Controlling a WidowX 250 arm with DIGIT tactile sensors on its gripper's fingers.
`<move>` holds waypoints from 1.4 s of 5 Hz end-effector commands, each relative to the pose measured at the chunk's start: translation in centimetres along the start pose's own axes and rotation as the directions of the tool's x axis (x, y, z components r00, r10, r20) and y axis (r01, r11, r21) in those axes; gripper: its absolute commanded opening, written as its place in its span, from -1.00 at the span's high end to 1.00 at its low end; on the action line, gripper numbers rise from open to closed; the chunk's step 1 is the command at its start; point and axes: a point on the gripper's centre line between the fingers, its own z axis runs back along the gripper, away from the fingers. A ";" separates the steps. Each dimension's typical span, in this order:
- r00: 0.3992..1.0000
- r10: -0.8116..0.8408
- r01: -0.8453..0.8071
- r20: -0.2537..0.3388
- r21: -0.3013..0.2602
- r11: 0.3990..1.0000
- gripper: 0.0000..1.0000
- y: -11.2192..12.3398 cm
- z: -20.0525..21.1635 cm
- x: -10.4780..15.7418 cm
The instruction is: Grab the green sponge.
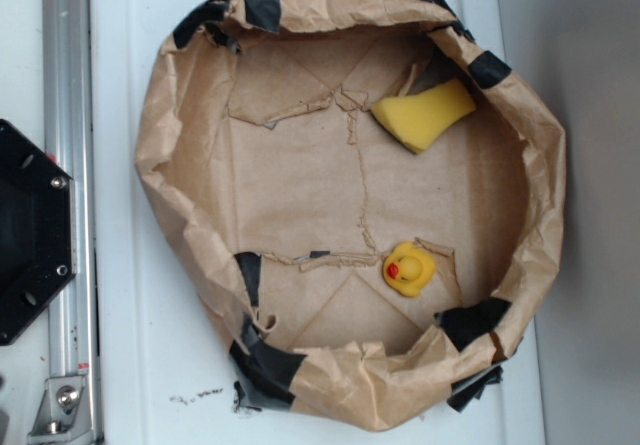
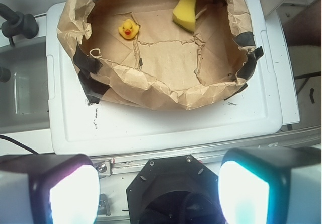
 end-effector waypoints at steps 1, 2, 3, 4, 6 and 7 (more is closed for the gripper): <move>1.000 0.000 0.000 0.000 0.000 1.000 -1.00 0.0 0.0 0.0; 0.989 0.127 -0.124 0.070 -0.051 0.991 -1.00 3.2 -4.9 4.5; 0.977 0.159 -0.159 0.145 -0.009 0.987 -1.00 4.6 -7.6 8.0; 0.967 0.212 -0.211 0.142 -0.027 0.977 -1.00 5.6 -11.6 12.3; 0.956 0.281 -0.284 0.089 0.027 0.958 -1.00 5.2 -17.9 17.6; 0.949 0.298 -0.305 0.102 0.062 0.950 -1.00 6.6 -18.7 18.8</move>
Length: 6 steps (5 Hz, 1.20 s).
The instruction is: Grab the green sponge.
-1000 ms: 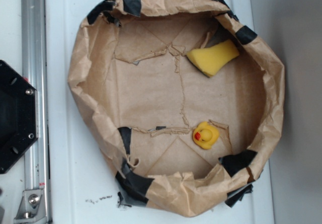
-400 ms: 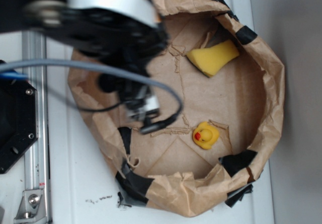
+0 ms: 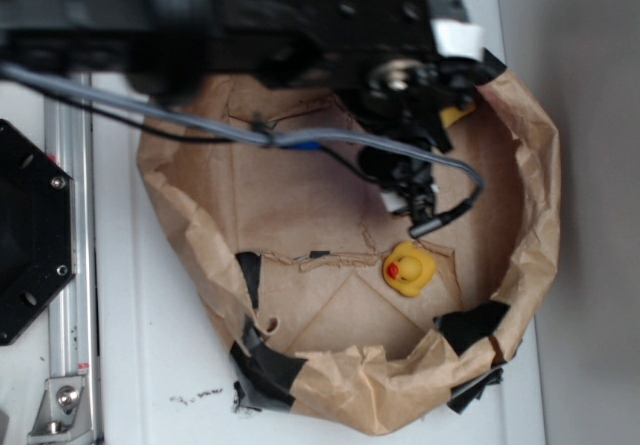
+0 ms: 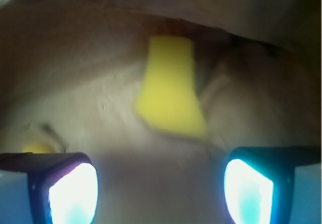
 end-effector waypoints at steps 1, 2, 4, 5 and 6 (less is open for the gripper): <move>0.998 -0.007 0.004 0.059 0.042 0.999 -1.00 1.2 -0.6 4.1; 0.998 -0.025 0.020 0.055 0.081 0.997 -1.00 1.8 -1.5 4.9; 0.998 -0.057 0.056 0.002 0.095 0.994 1.00 1.9 -3.6 5.6; 0.995 -0.099 0.098 0.027 0.059 0.993 1.00 0.8 -0.9 4.4; 0.979 -0.190 0.194 0.072 -0.048 0.980 1.00 -1.5 4.4 2.4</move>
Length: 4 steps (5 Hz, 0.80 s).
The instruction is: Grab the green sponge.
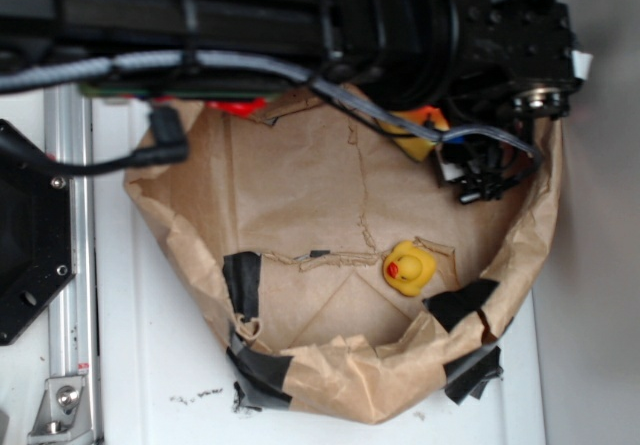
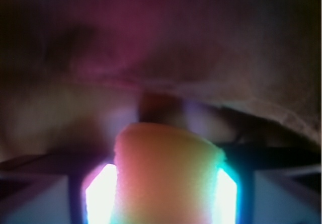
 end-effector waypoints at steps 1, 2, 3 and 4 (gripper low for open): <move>0.987 -0.132 0.129 0.095 0.033 0.991 1.00 -3.4 12.7 -3.5; 0.980 -0.198 0.198 0.020 0.025 0.980 1.00 -3.6 15.6 -4.9; 0.976 -0.218 0.216 0.023 0.053 0.975 1.00 -3.7 15.7 -5.9; 0.978 -0.206 0.205 0.025 0.031 0.978 1.00 -3.4 16.0 -6.3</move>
